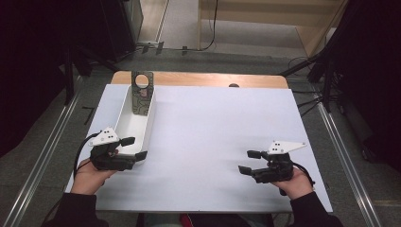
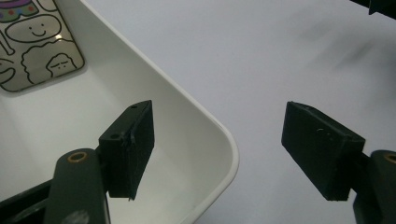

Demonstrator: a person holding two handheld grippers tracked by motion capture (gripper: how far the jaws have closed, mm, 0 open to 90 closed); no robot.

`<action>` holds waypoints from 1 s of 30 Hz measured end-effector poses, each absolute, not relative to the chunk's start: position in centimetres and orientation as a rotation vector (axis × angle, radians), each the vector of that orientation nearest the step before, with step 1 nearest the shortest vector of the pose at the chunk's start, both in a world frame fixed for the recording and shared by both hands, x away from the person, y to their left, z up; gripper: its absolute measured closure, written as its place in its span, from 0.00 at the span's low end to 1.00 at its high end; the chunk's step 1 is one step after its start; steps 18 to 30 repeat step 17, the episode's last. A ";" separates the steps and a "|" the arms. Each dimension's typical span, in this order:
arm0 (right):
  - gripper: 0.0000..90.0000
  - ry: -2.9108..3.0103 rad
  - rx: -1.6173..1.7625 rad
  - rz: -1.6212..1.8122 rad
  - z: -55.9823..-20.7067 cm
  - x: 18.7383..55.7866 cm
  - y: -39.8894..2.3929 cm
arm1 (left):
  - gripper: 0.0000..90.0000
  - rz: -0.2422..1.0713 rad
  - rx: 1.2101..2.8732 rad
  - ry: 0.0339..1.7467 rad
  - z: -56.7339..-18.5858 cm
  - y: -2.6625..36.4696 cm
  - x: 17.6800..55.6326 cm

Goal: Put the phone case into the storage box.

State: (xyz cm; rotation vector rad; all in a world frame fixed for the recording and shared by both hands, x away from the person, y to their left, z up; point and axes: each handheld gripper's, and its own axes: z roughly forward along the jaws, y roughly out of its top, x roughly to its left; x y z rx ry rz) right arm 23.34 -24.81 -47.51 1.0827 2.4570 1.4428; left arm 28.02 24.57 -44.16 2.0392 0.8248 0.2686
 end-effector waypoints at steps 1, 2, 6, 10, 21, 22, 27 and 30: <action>0.29 2.457 1.081 1.443 -47.5 23.3 -24.8 | 0.28 0.268 2.040 0.825 -44.2 24.6 28.0; 0.29 2.457 1.081 1.444 -47.5 23.3 -24.8 | 0.28 0.268 2.041 0.825 -44.2 24.6 28.0; 0.28 2.457 1.081 1.442 -47.5 23.3 -24.8 | 0.28 0.267 2.039 0.826 -44.2 24.6 28.0; 0.29 2.460 1.079 1.442 -47.6 23.4 -24.8 | 0.28 0.267 2.037 0.825 -44.2 24.6 28.0; 0.29 2.461 1.080 1.443 -47.6 23.4 -24.8 | 0.28 0.264 2.034 0.827 -44.2 24.6 28.0; 0.29 2.461 1.080 1.443 -47.6 23.4 -24.8 | 0.28 0.264 2.034 0.827 -44.2 24.6 28.0; 0.29 2.461 1.080 1.443 -47.6 23.4 -24.8 | 0.28 0.264 2.034 0.827 -44.2 24.6 28.0; 0.29 2.461 1.080 1.443 -47.6 23.4 -24.8 | 0.28 0.264 2.034 0.827 -44.2 24.6 28.0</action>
